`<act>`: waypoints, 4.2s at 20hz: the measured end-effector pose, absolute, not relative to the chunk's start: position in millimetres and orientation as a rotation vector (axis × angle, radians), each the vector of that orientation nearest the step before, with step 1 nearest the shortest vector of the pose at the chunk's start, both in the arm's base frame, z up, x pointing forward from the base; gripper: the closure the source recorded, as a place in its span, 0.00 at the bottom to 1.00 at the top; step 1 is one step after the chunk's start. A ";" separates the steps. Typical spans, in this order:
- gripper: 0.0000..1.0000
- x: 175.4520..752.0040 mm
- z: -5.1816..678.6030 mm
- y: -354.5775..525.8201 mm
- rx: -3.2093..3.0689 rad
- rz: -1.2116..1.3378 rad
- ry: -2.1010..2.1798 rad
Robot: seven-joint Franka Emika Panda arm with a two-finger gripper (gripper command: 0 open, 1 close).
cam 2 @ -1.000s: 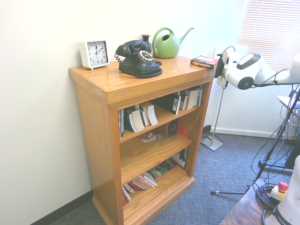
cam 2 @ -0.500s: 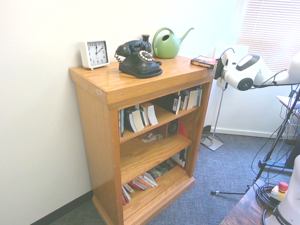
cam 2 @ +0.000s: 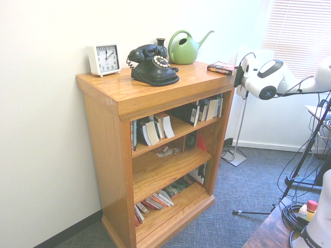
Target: Organize the shelf
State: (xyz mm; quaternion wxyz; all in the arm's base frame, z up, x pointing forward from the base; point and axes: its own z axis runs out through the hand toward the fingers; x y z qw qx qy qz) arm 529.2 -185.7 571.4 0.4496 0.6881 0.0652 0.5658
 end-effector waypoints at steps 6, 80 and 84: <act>1.00 513.9 577.0 -199.2 1.724 1.456 0.059; 1.00 578.4 376.4 82.1 2.856 1.547 -0.710; 0.00 595.8 370.1 84.4 2.859 1.548 -0.717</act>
